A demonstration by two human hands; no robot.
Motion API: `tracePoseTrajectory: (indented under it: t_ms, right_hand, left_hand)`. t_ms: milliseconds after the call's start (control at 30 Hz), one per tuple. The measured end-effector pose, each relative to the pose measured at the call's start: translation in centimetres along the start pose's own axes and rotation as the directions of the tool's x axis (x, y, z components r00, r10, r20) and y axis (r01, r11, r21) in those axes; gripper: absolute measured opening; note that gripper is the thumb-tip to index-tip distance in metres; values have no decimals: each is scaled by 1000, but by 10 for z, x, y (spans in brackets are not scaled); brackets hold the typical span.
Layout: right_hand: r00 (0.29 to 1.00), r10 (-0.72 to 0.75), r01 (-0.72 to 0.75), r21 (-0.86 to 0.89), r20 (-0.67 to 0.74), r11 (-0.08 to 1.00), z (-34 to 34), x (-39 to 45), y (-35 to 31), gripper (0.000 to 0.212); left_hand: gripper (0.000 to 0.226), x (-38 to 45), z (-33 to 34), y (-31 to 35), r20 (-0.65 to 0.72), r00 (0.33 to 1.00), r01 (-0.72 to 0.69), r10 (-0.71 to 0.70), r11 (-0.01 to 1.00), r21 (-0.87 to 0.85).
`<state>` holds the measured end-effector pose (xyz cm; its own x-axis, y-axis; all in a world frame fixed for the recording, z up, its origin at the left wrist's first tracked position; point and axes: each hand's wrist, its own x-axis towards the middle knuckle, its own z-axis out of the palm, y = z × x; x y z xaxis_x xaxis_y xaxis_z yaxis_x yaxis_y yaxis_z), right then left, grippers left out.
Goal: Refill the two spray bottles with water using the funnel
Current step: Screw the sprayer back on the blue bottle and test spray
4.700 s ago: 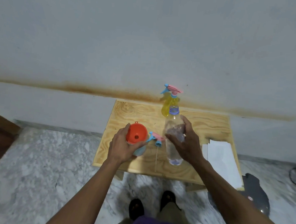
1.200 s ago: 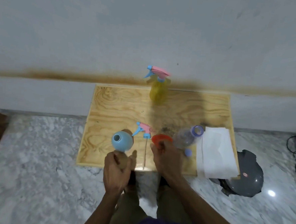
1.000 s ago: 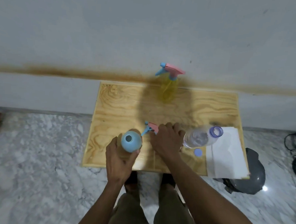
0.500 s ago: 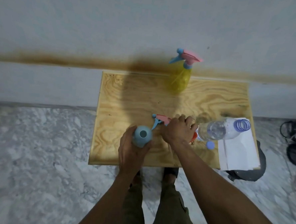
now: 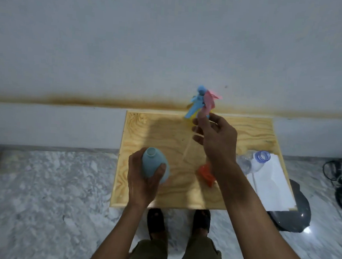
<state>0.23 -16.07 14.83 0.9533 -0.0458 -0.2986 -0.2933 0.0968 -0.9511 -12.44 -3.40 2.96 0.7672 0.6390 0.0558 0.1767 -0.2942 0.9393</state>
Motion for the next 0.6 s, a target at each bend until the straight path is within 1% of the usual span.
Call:
tracePoseTrajectory:
  t_ms: [100, 133, 200, 300, 400, 500, 600]
  right_hand:
    - [990, -139, 126, 229, 39, 965, 9, -14, -46, 18]
    - [982, -181, 160, 287, 49, 945, 12, -19, -61, 17]
    - [964, -258, 220, 349, 66, 911, 18, -26, -85, 18]
    - [923, -372, 312, 381, 94, 870, 26, -36, -107, 23]
    - [880, -460, 394, 361, 117, 845, 30, -45, -116, 25]
    - [853, -509, 440, 364, 117, 821, 33, -52, -121, 29]
    - [840, -531, 465, 358, 111, 810, 34, -55, -125, 30]
  left_hand:
    - [61, 14, -1, 27, -32, 995, -93, 91, 994, -57]
    - [62, 18, -1, 35, -34, 993, -118, 116, 990, -81]
    - [61, 25, 0, 53, -42, 989, -149, 145, 979, -137]
    - [56, 34, 1, 76, -75, 976, -214, 203, 960, -183]
    - [57, 40, 1, 92, -106, 972, -229, 210, 949, -218]
    - [63, 42, -2, 100, -111, 962, -271, 251, 935, -228]
    - [62, 44, -5, 103, -115, 945, -324, 306, 925, -198]
